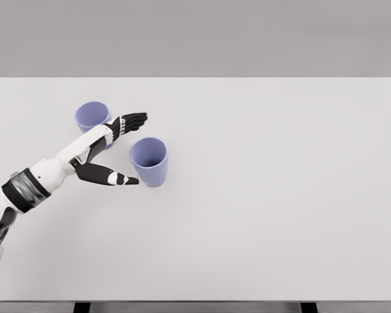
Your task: Place the right cup on the left cup with left arm
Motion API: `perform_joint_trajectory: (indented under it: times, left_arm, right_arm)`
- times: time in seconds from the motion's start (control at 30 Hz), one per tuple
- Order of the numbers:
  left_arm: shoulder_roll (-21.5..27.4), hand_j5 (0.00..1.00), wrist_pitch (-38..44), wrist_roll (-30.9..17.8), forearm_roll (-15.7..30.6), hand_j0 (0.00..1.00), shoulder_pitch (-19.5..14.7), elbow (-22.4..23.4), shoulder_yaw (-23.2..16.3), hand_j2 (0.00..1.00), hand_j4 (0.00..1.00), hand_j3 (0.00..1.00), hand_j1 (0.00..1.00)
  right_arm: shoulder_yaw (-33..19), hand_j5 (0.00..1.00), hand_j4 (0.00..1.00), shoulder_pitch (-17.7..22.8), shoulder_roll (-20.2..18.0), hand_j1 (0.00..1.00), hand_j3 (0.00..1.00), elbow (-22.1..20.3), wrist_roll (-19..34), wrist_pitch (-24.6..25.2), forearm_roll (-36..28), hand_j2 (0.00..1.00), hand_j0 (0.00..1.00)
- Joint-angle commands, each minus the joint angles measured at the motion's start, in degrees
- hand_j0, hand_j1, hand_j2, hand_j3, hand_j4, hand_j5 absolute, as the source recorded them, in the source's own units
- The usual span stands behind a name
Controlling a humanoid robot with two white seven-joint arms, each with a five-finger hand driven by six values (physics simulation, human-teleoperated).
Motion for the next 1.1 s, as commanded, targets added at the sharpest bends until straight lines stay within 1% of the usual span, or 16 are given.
perform_joint_trajectory:
  times: [0.0, 0.2, 0.33, 0.6, 0.87, 0.97, 1.07]
  left_arm:
    - [-0.87, 0.99, 0.32, 0.01, 0.27, 0.99, 0.00, 0.08, 0.13, 0.99, 0.99, 0.99, 0.99]
    - [-3.42, 0.99, 1.11, 0.01, 0.54, 0.99, 0.09, 0.78, 0.66, 0.99, 0.99, 0.99, 0.99]
    - [-3.68, 0.99, 1.81, 0.10, 0.27, 0.99, 0.09, 1.48, 1.54, 0.99, 0.99, 0.99, 0.99]
    - [-4.47, 0.99, 1.72, 0.10, 0.01, 0.99, 0.44, 2.27, 1.45, 0.99, 0.99, 0.99, 0.99]
    - [-5.88, 0.99, 1.81, 0.10, -1.66, 0.99, 0.79, 3.50, 1.36, 0.99, 0.99, 0.99, 0.99]
    - [-6.23, 0.99, 1.72, 0.10, -1.57, 0.99, 0.26, 5.52, 1.36, 0.99, 0.99, 0.99, 0.99]
    - [-6.58, 0.99, 1.72, 0.10, -1.75, 0.99, 0.09, 6.58, 1.27, 0.99, 0.99, 0.99, 0.99]
  right_arm:
    - [0.00, 1.00, 1.00, 0.09, 0.00, 1.00, 1.00, 0.00, 0.00, 0.00, 0.00, 1.00, 1.00]
    - [0.00, 1.00, 1.00, 0.00, 0.00, 1.00, 1.00, 0.00, 0.00, 0.00, 0.00, 1.00, 1.00]
    - [0.00, 1.00, 1.00, 0.09, 0.00, 1.00, 1.00, 0.00, 0.00, 0.00, 0.00, 1.00, 1.00]
    - [0.00, 1.00, 1.00, 0.09, 0.00, 1.00, 1.00, 0.00, 0.08, 0.00, 0.00, 1.00, 1.00]
    - [0.00, 1.00, 1.00, 0.00, 0.00, 1.00, 1.00, 0.00, 0.00, 0.00, 0.00, 1.00, 1.00]
    - [0.00, 1.00, 1.00, 0.00, 0.00, 1.00, 1.00, 0.00, 0.00, 0.00, 0.00, 1.00, 1.00]
    - [0.00, 1.00, 1.00, 0.00, 0.00, 1.00, 1.00, 0.00, 0.00, 0.00, 0.00, 1.00, 1.00]
